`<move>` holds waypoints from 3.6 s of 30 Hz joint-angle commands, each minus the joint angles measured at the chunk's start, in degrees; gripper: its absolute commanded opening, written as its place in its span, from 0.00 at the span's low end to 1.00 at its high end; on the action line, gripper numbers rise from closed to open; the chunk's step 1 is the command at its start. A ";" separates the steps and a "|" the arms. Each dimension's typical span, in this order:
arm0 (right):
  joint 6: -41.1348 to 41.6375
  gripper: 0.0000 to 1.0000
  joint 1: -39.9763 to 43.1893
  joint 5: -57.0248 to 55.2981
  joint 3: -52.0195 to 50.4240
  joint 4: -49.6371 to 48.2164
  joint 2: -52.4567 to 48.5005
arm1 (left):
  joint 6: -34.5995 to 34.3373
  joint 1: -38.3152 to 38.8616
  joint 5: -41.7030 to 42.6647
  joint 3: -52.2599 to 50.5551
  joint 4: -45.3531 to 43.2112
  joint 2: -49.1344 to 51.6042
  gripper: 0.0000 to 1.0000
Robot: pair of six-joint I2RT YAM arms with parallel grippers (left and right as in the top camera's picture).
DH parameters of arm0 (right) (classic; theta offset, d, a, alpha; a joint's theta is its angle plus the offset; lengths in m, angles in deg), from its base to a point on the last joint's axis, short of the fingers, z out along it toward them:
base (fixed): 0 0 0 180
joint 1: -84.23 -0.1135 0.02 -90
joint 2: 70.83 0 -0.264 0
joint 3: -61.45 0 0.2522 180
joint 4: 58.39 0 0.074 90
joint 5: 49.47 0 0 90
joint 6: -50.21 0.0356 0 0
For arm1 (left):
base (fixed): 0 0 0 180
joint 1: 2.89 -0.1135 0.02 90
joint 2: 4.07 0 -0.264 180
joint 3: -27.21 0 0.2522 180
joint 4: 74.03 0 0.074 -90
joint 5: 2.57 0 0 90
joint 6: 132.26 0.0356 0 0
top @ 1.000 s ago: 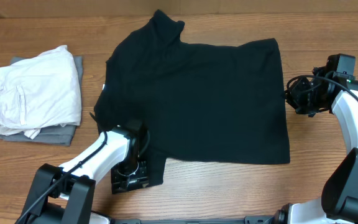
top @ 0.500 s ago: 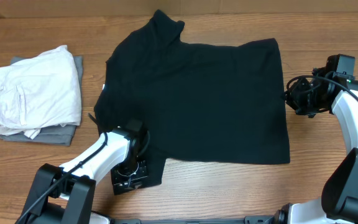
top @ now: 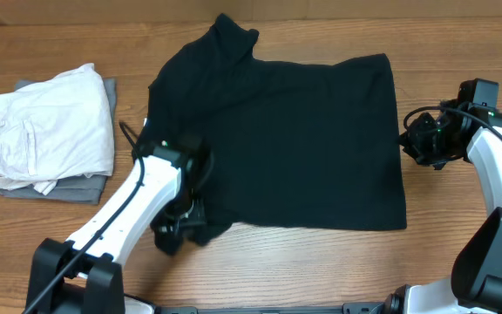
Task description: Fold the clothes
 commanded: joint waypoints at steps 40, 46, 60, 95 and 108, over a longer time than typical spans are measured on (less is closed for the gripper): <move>-3.32 0.29 12.31 -3.69 -16.90 10.19 0.81 | 15.37 -3.04 -13.33 12.28 -15.45 0.81 0.04; -7.98 0.33 14.56 2.78 -20.72 9.94 0.81 | 15.34 -3.04 -13.29 12.28 -16.39 0.81 0.05; -6.38 0.22 14.40 8.41 -30.45 -4.09 0.81 | 15.80 -3.04 -13.29 12.28 -17.59 0.81 0.08; -7.67 0.13 12.20 -3.63 -15.37 16.96 10.21 | 17.09 -3.04 -16.35 12.48 -10.91 0.74 0.04; -3.43 0.22 10.86 1.05 -15.43 6.67 10.10 | 18.75 -3.04 -16.11 12.48 -13.27 0.74 0.04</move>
